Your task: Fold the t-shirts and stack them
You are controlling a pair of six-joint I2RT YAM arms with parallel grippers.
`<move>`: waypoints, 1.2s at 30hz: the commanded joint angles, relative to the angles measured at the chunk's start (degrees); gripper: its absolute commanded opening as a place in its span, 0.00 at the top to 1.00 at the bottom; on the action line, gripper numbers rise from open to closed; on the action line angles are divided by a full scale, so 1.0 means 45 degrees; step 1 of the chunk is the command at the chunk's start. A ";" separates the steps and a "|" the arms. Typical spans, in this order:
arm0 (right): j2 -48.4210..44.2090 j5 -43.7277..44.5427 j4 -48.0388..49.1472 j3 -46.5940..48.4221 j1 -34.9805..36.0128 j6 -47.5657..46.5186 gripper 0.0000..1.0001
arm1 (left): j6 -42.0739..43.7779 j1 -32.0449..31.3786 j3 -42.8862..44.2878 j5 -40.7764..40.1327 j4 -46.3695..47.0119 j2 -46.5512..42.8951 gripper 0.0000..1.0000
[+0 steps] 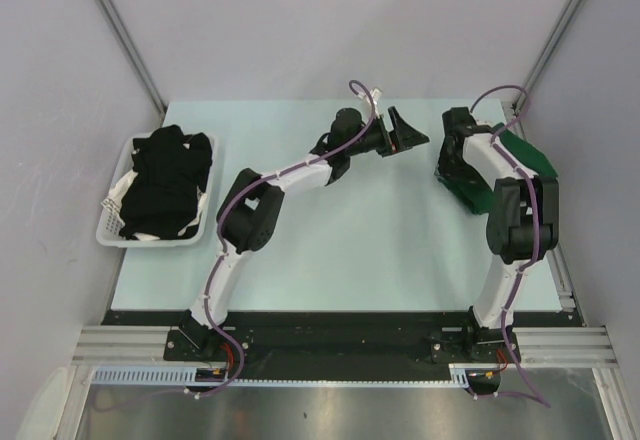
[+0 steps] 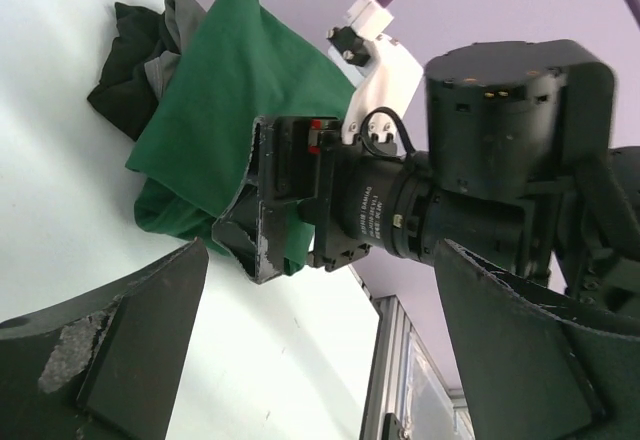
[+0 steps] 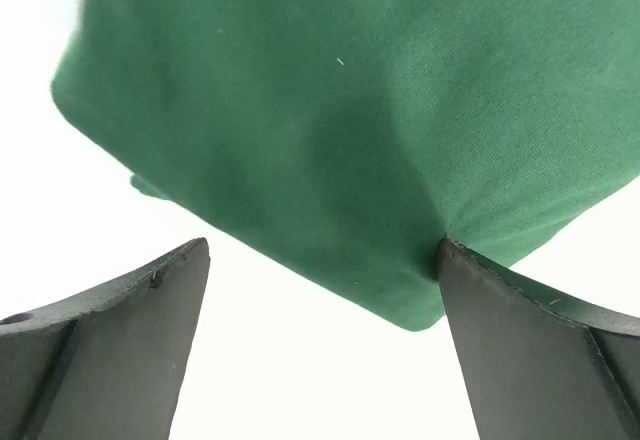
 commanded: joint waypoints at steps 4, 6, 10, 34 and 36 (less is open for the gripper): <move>-0.0688 0.0099 0.0306 0.0165 -0.0953 -0.0273 0.00 | 0.0321 0.0006 -0.0868 0.0014 0.1005 -0.1396 0.00; -0.0669 0.0157 0.0307 0.0323 -0.1379 -0.0372 0.00 | 0.0282 0.0025 -0.0985 -0.0025 0.1045 -0.1416 0.00; -0.0474 0.0177 0.0014 0.0655 -0.2064 -0.0684 0.00 | 0.0165 0.0026 -0.0928 -0.0006 0.1104 -0.1318 0.00; -0.0415 -0.3943 -0.0962 0.3564 -0.2419 -0.0430 0.03 | 0.0009 0.0045 0.1631 0.0560 -0.0127 -0.0185 0.00; -0.0513 -0.4216 -0.0943 0.3643 -0.2535 -0.0450 0.12 | 0.0028 0.0045 0.1631 0.0580 -0.0127 -0.0224 0.01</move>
